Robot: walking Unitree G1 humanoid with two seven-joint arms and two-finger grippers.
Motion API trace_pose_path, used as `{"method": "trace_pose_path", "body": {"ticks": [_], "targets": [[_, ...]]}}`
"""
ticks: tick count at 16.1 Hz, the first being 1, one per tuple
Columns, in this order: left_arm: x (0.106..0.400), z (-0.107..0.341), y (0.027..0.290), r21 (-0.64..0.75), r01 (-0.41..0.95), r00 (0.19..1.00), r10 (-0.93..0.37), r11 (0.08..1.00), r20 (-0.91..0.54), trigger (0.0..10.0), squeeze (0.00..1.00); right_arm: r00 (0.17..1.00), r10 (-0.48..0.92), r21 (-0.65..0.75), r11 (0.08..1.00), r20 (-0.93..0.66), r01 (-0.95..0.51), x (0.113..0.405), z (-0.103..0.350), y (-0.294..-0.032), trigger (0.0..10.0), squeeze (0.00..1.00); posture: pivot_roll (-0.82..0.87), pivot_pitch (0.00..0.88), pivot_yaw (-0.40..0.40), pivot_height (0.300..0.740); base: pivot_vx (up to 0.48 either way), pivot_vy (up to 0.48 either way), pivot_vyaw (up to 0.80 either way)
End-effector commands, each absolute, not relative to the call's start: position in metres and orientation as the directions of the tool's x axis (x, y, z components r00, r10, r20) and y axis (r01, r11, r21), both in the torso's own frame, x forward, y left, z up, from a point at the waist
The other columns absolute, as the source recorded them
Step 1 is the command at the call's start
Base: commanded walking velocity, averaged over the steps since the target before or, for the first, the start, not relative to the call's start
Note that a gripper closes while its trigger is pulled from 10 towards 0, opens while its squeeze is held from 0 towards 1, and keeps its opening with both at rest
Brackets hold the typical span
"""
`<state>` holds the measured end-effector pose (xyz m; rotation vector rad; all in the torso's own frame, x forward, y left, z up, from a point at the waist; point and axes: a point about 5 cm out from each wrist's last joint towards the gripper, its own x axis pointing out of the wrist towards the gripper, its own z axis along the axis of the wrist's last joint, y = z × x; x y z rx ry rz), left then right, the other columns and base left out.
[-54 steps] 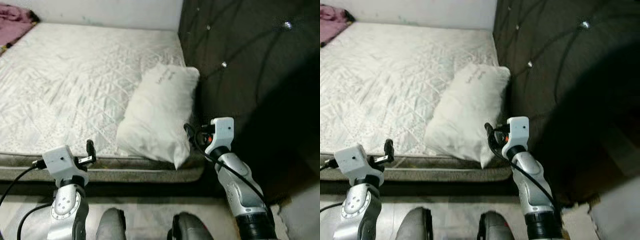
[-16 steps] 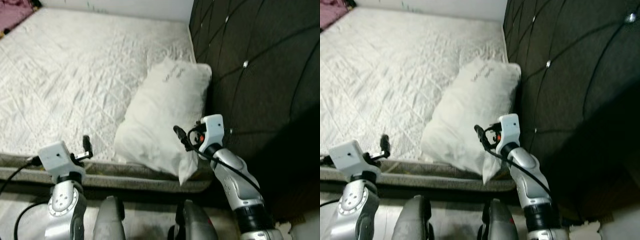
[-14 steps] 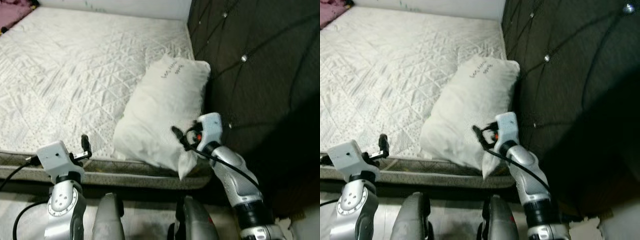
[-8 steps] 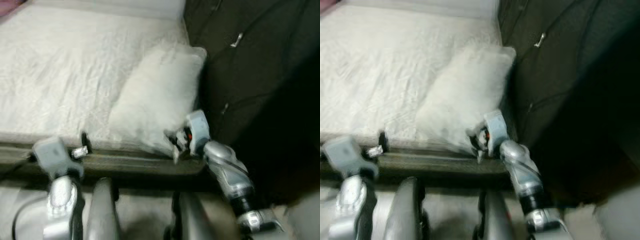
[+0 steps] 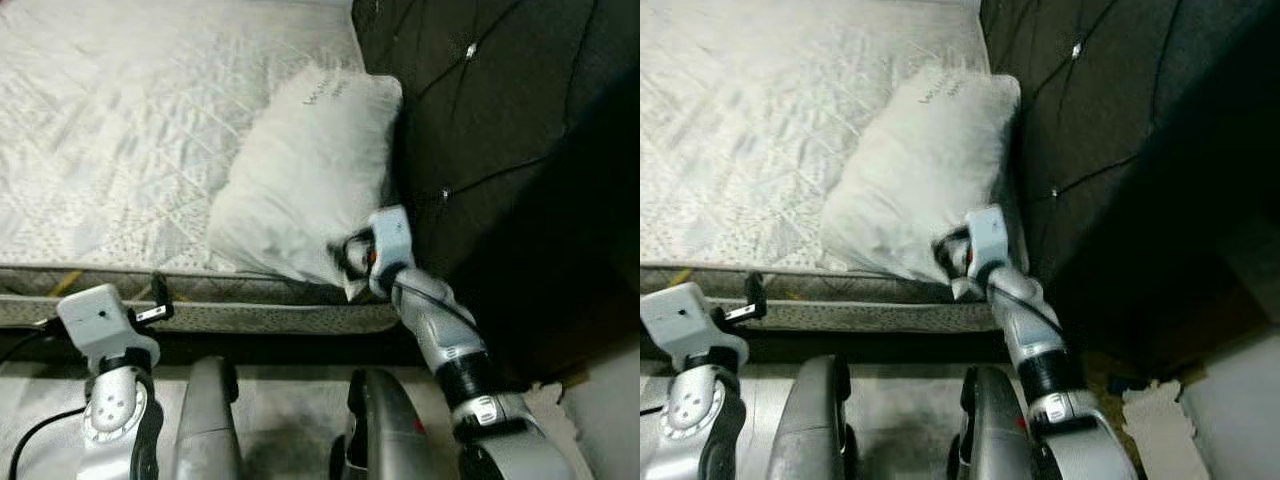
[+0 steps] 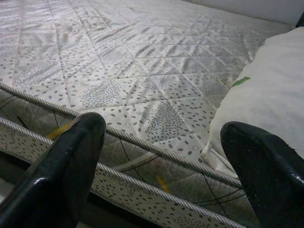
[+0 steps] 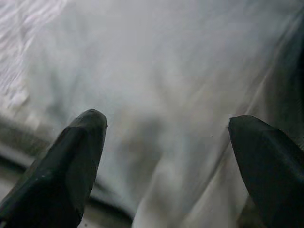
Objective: Clean up the room
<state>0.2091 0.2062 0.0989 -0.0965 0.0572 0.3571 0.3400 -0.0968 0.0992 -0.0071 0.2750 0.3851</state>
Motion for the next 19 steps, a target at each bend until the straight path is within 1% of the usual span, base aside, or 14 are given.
{"method": "trace_pose_path", "body": {"ticks": [1,4,8,9,12,14,15,17,19], "targets": [[0.205,0.102,0.206,-0.074,-0.36,0.932,0.356,0.93,-0.07,10.0,0.0,0.903,0.341,0.032,0.938,-0.26,-0.345,0.343,0.101,-0.101,10.0,0.0,0.07,0.149,-0.085,0.595,0.0,0.0,0.0],[0.2,0.104,0.207,-0.062,-0.364,0.93,0.36,0.929,-0.073,10.0,0.0,0.906,0.296,0.017,0.952,-0.304,-0.306,0.34,0.093,-0.103,10.0,0.0,0.08,0.166,-0.081,0.595,0.0,0.0,0.0],[0.199,0.104,0.205,-0.054,-0.36,0.93,0.354,0.931,-0.095,10.0,0.0,0.881,0.284,-0.002,0.951,-0.378,-0.308,0.338,0.081,-0.094,10.0,0.0,0.08,0.177,-0.078,0.595,0.0,0.0,0.0],[0.199,0.104,0.205,-0.054,-0.36,0.93,0.354,0.932,-0.097,10.0,0.0,0.88,0.282,-0.002,0.952,-0.381,-0.305,0.338,0.081,-0.093,10.0,0.0,0.08,0.177,-0.078,0.595,0.0,0.0,0.0],[0.2,0.105,0.203,-0.051,-0.353,0.933,0.347,0.934,-0.099,10.0,0.0,0.92,0.196,-0.049,0.973,-0.338,-0.225,0.349,0.092,-0.092,10.0,0.0,0.09,0.176,-0.072,0.595,0.0,0.0,0.0],[0.199,0.105,0.203,-0.049,-0.351,0.933,0.345,0.935,-0.102,10.0,0.0,0.907,0.193,-0.035,0.974,-0.373,-0.222,0.349,0.088,-0.086,10.0,0.0,0.09,0.174,-0.072,0.595,0.0,0.0,0.0],[0.2,0.106,0.202,-0.05,-0.349,0.934,0.343,0.936,-0.1,10.0,0.0,0.898,0.23,0.026,0.971,-0.376,-0.238,0.347,0.087,-0.074,0.0,0.0,0.1,0.174,-0.073,0.595,0.0,0.0,0.0],[0.202,0.107,0.202,-0.051,-0.353,0.933,0.348,0.934,-0.092,10.0,0.0,0.887,0.287,0.098,0.958,-0.361,-0.27,0.346,0.09,-0.053,0.0,0.0,0.1,0.174,-0.071,0.595,0.0,0.0,0.0],[0.201,0.107,0.202,-0.049,-0.353,0.933,0.348,0.934,-0.093,10.0,0.0,0.883,0.318,0.128,0.948,-0.346,-0.292,0.348,0.097,-0.032,0.0,0.0,0.11,0.172,-0.072,0.595,0.0,0.0,0.0]]}}
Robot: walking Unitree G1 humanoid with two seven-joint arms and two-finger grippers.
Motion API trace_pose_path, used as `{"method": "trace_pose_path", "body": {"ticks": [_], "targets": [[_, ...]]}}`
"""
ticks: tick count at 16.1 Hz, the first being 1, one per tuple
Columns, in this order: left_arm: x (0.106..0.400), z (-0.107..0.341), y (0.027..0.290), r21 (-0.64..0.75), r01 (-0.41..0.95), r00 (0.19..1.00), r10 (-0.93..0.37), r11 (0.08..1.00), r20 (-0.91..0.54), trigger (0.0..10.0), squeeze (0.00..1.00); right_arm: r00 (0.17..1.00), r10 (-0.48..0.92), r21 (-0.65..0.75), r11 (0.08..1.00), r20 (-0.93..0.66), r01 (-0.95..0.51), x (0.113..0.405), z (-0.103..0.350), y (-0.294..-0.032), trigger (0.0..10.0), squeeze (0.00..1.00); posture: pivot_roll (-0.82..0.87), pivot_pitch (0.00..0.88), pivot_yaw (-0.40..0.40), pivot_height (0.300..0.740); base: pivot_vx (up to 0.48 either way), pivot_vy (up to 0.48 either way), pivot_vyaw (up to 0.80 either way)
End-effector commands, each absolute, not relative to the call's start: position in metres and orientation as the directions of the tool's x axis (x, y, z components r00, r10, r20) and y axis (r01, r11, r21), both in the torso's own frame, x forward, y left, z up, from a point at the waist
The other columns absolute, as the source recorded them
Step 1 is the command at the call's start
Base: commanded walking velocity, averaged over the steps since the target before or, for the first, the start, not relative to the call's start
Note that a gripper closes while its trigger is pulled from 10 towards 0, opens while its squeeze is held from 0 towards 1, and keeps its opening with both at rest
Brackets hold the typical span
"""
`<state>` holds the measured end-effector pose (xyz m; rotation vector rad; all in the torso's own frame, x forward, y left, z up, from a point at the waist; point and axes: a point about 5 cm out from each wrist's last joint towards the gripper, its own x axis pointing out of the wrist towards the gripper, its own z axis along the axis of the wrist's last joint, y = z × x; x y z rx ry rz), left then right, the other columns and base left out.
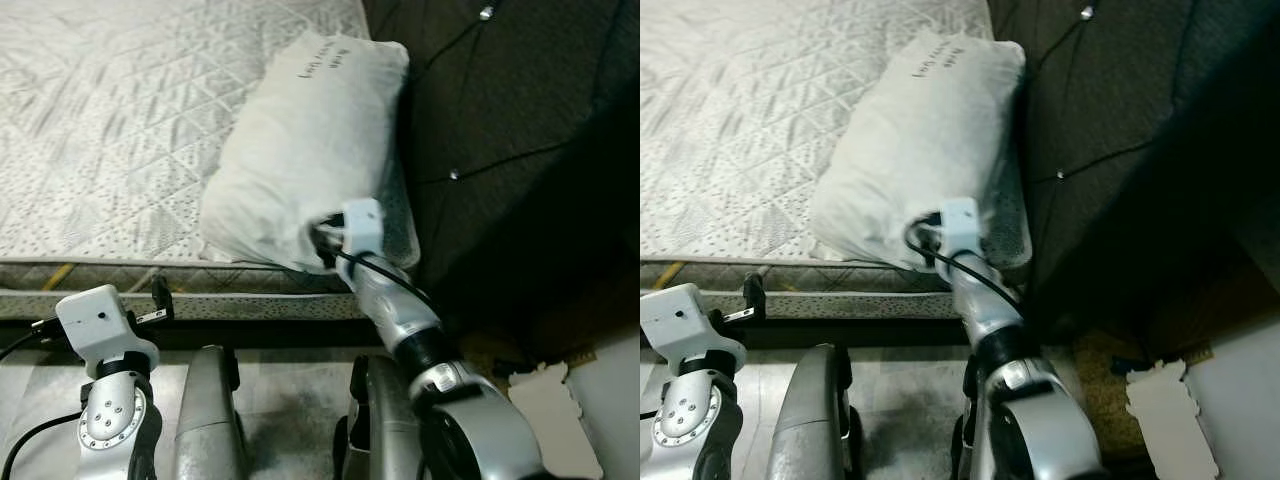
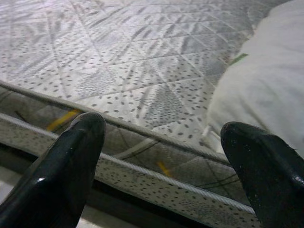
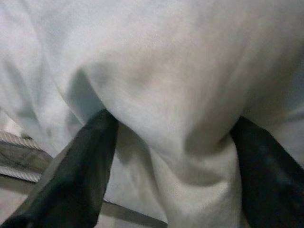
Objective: Clean up the room
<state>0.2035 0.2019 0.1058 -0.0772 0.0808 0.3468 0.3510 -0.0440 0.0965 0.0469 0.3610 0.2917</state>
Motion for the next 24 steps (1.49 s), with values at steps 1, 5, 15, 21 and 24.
{"method": "trace_pose_path", "body": {"ticks": [1,5,15,21,24], "targets": [[0.2,0.108,0.203,-0.048,-0.356,0.932,0.351,0.933,-0.092,10.0,0.0,0.885,0.329,0.158,0.943,-0.328,-0.292,0.351,0.104,-0.023,0.0,0.0,0.11,0.17,-0.072,0.595,0.0,0.0,0.0],[0.2,0.11,0.204,-0.044,-0.36,0.931,0.355,0.932,-0.087,10.0,0.0,0.9,0.306,0.194,0.947,-0.311,-0.255,0.358,0.108,-0.023,0.0,0.0,0.12,0.179,-0.071,0.595,0.0,0.0,0.0],[0.203,0.114,0.207,-0.039,-0.369,0.928,0.365,0.929,-0.076,10.0,0.0,0.955,0.206,0.057,0.979,-0.214,-0.198,0.39,0.135,-0.075,0.0,0.0,0.13,0.167,-0.065,0.595,0.0,0.0,0.0],[0.207,0.116,0.211,-0.029,-0.369,0.928,0.367,0.929,-0.065,10.0,0.0,0.99,0.048,-0.041,0.998,-0.134,-0.054,0.412,0.177,-0.139,0.0,0.0,0.13,0.153,-0.053,0.595,0.0,0.0,0.0],[0.207,0.118,0.215,-0.018,-0.373,0.927,0.371,0.928,-0.057,10.0,0.0,0.996,-0.063,-0.058,0.997,-0.056,0.06,0.419,0.206,-0.17,0.0,0.0,0.14,0.142,-0.049,0.595,0.0,0.0,0.0]]}}
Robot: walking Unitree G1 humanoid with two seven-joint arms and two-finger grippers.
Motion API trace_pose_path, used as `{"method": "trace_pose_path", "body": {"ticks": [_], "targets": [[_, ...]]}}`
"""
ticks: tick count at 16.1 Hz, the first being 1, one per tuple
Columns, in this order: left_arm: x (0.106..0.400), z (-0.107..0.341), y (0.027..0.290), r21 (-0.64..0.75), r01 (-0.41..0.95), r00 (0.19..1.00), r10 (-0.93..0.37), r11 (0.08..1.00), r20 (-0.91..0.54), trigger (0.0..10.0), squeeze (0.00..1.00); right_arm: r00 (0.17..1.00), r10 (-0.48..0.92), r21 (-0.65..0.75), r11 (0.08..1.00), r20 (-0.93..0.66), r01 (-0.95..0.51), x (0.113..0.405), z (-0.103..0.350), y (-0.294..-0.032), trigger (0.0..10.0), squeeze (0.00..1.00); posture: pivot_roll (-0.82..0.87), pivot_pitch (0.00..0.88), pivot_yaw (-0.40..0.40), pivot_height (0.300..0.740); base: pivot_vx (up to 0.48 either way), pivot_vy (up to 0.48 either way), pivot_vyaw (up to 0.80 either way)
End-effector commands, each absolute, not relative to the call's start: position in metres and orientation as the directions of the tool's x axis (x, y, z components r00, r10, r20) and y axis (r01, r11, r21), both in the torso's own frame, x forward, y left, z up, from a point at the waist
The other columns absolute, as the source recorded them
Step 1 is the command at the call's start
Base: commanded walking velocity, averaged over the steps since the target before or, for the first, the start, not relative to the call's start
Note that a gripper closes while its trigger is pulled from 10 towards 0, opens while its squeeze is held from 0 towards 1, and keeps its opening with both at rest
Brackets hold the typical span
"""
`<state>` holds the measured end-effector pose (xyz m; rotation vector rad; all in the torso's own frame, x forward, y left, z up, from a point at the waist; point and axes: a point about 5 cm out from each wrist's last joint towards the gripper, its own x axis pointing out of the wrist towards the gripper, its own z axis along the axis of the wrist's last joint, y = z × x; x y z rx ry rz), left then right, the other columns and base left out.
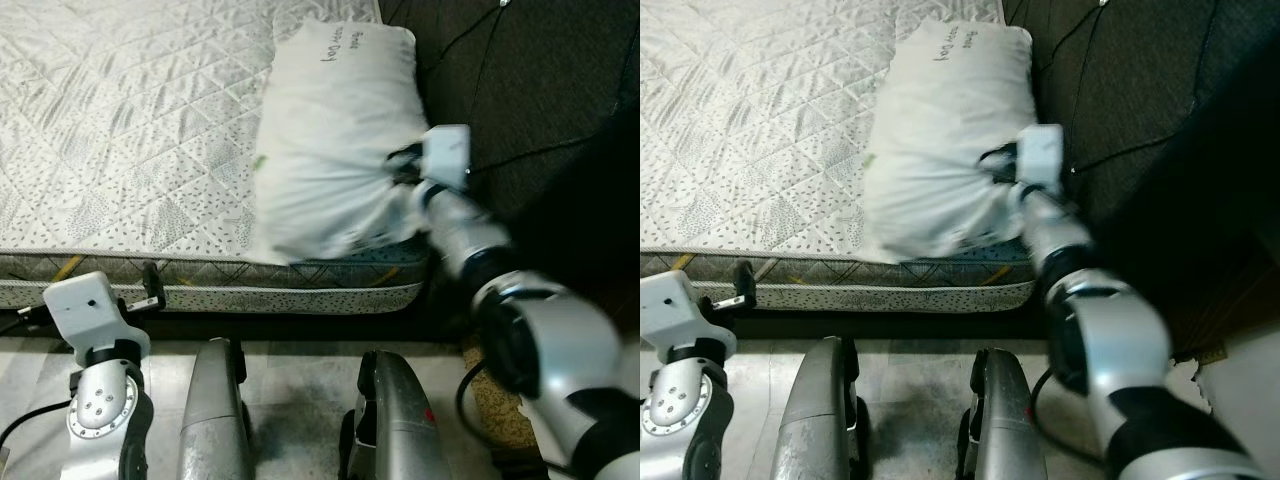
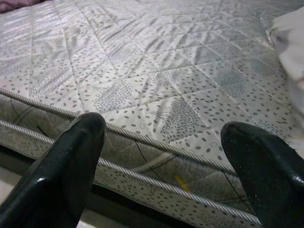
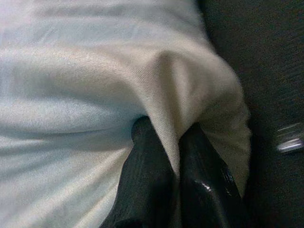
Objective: Clean up the room
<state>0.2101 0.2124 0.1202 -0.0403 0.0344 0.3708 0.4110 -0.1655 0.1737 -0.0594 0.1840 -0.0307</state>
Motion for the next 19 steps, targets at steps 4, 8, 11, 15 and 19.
{"method": "trace_pose_path", "body": {"ticks": [4,8,11,15,19], "targets": [[0.208,0.118,0.215,-0.012,-0.371,0.927,0.37,0.928,-0.054,10.0,0.0,0.987,-0.161,-0.086,0.983,-0.006,0.16,0.417,0.22,-0.202,0.0,0.0,0.14,0.135,-0.047,0.595,0.0,0.0,0.0],[0.209,0.118,0.216,-0.012,-0.372,0.927,0.37,0.928,-0.055,10.0,0.0,0.982,-0.171,-0.097,0.982,-0.082,0.163,0.404,0.181,-0.217,0.0,0.0,0.13,0.129,-0.045,0.595,0.0,0.0,0.0],[0.213,0.118,0.215,-0.011,-0.352,0.935,0.351,0.936,-0.055,10.0,0.0,0.969,-0.215,-0.085,0.975,-0.122,0.206,0.386,0.147,-0.235,0.0,0.0,0.1,0.128,-0.021,0.595,0.0,0.0,0.0],[0.222,0.118,0.212,-0.015,-0.326,0.945,0.325,0.945,-0.049,10.0,0.0,0.962,-0.265,-0.064,0.963,-0.062,0.262,0.358,0.127,-0.235,0.0,0.0,0.07,0.122,-0.01,0.595,0.0,0.0,0.0],[0.224,0.116,0.209,-0.021,-0.31,0.95,0.309,0.95,-0.053,10.0,0.0,0.978,-0.197,-0.078,0.979,-0.073,0.191,0.332,0.11,-0.216,0.0,0.0,0.05,0.121,-0.006,0.595,0.0,0.0,0.0]]}}
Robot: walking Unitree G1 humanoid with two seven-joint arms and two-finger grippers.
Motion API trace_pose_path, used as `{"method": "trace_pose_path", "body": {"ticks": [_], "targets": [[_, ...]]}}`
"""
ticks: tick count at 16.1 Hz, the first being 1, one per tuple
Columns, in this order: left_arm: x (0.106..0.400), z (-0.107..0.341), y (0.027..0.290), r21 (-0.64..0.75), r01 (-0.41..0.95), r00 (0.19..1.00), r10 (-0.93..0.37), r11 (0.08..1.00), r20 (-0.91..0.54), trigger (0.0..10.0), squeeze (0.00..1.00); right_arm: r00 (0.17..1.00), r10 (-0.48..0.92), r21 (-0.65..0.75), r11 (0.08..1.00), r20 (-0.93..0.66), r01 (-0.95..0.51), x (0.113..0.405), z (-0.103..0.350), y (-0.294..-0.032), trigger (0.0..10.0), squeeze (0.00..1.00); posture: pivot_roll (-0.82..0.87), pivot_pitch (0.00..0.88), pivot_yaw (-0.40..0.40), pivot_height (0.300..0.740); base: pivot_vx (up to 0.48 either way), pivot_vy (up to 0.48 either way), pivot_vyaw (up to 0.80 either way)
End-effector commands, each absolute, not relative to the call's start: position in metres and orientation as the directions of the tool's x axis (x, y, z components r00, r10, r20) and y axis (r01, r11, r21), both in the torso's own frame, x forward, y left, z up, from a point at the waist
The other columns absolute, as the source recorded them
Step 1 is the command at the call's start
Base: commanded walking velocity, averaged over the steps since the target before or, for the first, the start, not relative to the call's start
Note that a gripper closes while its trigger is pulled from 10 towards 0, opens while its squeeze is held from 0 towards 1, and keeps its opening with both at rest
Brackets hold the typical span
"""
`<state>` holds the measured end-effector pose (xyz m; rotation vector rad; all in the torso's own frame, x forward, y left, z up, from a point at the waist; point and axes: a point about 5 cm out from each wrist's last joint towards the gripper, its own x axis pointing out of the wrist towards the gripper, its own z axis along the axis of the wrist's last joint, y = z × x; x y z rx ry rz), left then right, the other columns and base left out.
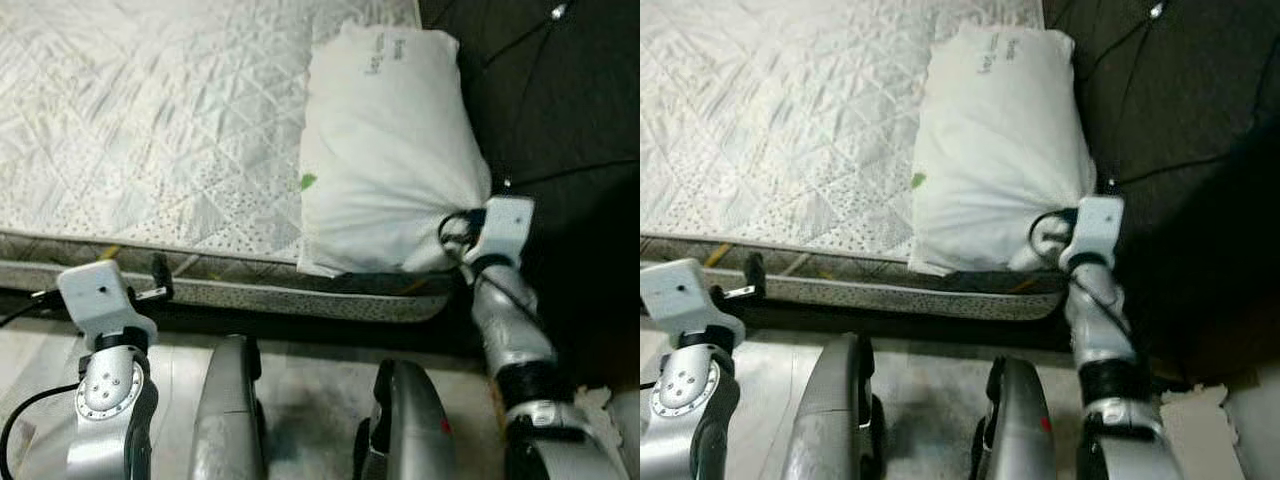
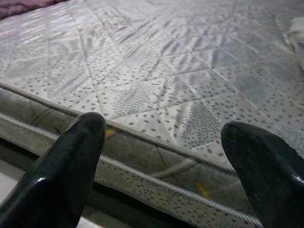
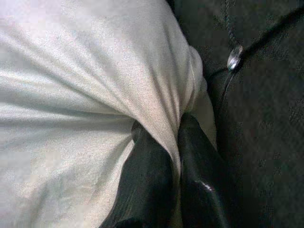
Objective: Clean up the room
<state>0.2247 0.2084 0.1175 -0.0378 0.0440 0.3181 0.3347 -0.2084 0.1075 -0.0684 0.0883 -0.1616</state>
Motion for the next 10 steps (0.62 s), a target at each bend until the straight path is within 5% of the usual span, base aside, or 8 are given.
{"method": "trace_pose_path", "body": {"ticks": [1,10], "targets": [[0.225,0.116,0.209,-0.022,-0.312,0.949,0.31,0.95,-0.052,10.0,0.0,0.978,-0.185,-0.073,0.981,-0.094,0.179,0.33,0.105,-0.213,0.0,0.0,0.05,0.121,-0.011,0.595,0.0,0.0,0.0],[0.223,0.115,0.213,-0.026,-0.339,0.94,0.338,0.94,-0.048,10.0,0.0,0.991,-0.129,-0.162,0.978,0.019,0.13,0.398,0.195,-0.223,0.0,0.0,0.06,0.119,-0.025,0.595,0.0,0.0,0.0]]}}
